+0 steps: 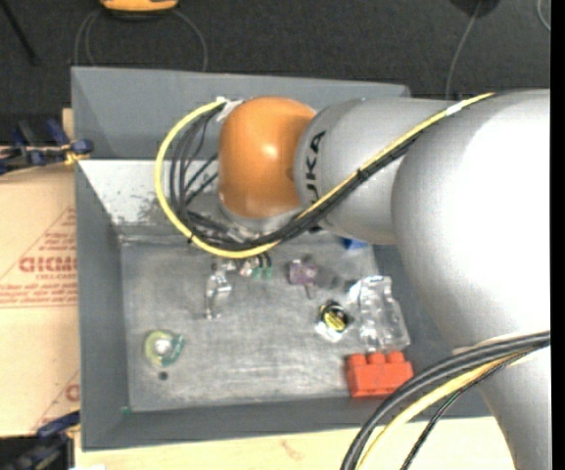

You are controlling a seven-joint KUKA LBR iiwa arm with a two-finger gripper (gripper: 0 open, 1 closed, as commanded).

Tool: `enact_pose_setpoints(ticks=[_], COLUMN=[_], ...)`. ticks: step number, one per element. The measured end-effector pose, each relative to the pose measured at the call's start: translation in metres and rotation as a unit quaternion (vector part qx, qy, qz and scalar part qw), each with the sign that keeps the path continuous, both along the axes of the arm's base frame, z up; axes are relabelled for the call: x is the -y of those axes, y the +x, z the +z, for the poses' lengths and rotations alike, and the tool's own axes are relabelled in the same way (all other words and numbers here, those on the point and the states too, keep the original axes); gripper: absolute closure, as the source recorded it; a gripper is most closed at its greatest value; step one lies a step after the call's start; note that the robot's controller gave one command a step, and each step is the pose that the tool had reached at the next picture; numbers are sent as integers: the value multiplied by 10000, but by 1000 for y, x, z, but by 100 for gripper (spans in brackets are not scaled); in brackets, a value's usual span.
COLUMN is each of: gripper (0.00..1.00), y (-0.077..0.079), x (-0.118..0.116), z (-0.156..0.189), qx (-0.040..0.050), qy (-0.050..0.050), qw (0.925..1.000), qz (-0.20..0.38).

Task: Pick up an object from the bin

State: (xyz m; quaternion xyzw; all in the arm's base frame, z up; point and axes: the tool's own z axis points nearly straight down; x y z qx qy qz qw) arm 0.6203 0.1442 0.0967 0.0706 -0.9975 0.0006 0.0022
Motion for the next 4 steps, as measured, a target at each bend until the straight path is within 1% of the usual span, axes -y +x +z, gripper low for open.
enact_pose_setpoints(ticks=[1,2,3,4], gripper=[0,0,0,0], y=[-11,11,-7,14], x=[74,123,189,215], z=[-21,-21,-18,-22], qx=[89,99,50,80], qy=[44,24,4,18], qw=[9999,9999,9986,9964], qz=[-57,61,535,844])
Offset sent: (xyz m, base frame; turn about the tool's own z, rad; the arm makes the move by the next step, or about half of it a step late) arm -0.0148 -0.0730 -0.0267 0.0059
